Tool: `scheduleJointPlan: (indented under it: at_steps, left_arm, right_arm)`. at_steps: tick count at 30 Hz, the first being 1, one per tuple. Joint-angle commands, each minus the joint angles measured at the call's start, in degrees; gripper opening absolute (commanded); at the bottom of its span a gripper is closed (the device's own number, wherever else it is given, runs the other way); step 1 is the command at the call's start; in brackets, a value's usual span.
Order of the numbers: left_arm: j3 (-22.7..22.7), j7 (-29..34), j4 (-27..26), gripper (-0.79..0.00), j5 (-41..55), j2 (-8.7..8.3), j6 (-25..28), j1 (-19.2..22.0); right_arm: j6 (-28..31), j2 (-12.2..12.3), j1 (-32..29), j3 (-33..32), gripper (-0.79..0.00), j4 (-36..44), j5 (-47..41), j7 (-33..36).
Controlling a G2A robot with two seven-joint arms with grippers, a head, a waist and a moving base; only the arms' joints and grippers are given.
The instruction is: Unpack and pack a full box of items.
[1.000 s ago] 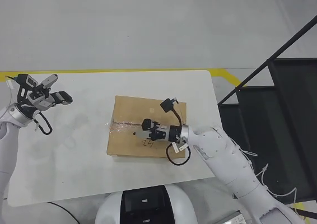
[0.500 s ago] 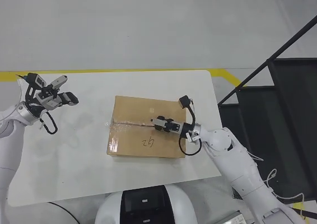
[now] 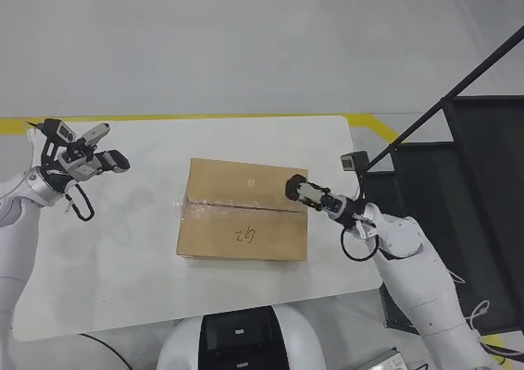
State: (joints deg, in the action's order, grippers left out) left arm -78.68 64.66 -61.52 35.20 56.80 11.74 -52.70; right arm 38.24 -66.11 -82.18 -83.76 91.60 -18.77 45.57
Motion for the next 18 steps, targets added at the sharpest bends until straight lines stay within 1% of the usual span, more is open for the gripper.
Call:
scheduleJointPlan:
  at_steps: [1,2,4,8,10,11,14,15,16,18]
  left_arm:
    - [0.35,0.29,-0.35,0.000,2.55,0.30,-0.12,-0.10]
    - [0.67,0.46,-0.59,0.000,3.73,0.48,-0.39,-0.13]
    - [1.41,0.09,-1.05,0.000,5.11,0.84,-0.28,-0.21]
    - [2.50,-2.22,-0.58,0.000,10.73,1.77,-1.58,-0.41]
    - [2.68,-6.29,0.51,0.000,14.39,2.38,-2.29,-0.52]
    - [3.09,-7.56,0.77,0.000,16.66,2.74,-3.49,-0.63]
    - [3.01,-13.04,2.69,0.000,22.89,3.72,-3.06,-1.34]
    - [2.90,-15.54,3.59,0.000,25.47,4.06,-3.96,-1.60]
    - [2.89,-18.99,3.87,0.000,26.04,4.30,-3.98,-1.48]
    - [2.85,-25.17,3.33,0.000,26.59,4.72,-2.93,-1.89]
  right_arm:
    - [5.99,0.28,-3.59,-6.05,0.000,0.30,-0.21,-5.06]
    - [7.31,0.33,-4.99,-8.29,0.000,0.36,1.06,-8.22]
    - [8.15,0.23,-7.11,-10.76,0.000,0.33,1.13,-13.35]
    - [6.96,0.08,-7.86,-13.10,0.000,-1.34,0.94,-19.09]
    - [6.56,0.01,-7.15,-13.20,0.000,-2.59,-0.44,-20.15]
    - [7.09,0.00,-6.73,-13.35,0.000,-3.31,-0.57,-20.44]
    - [8.36,-0.18,-5.71,-13.27,0.000,-5.55,-1.37,-22.09]
    - [8.54,-0.23,-5.41,-13.11,0.000,-6.43,-2.13,-22.23]
    - [8.53,-0.26,-5.06,-13.16,0.000,-7.34,-2.47,-22.58]
    - [8.43,-0.36,-4.40,-13.04,0.000,-8.84,-3.46,-23.35]
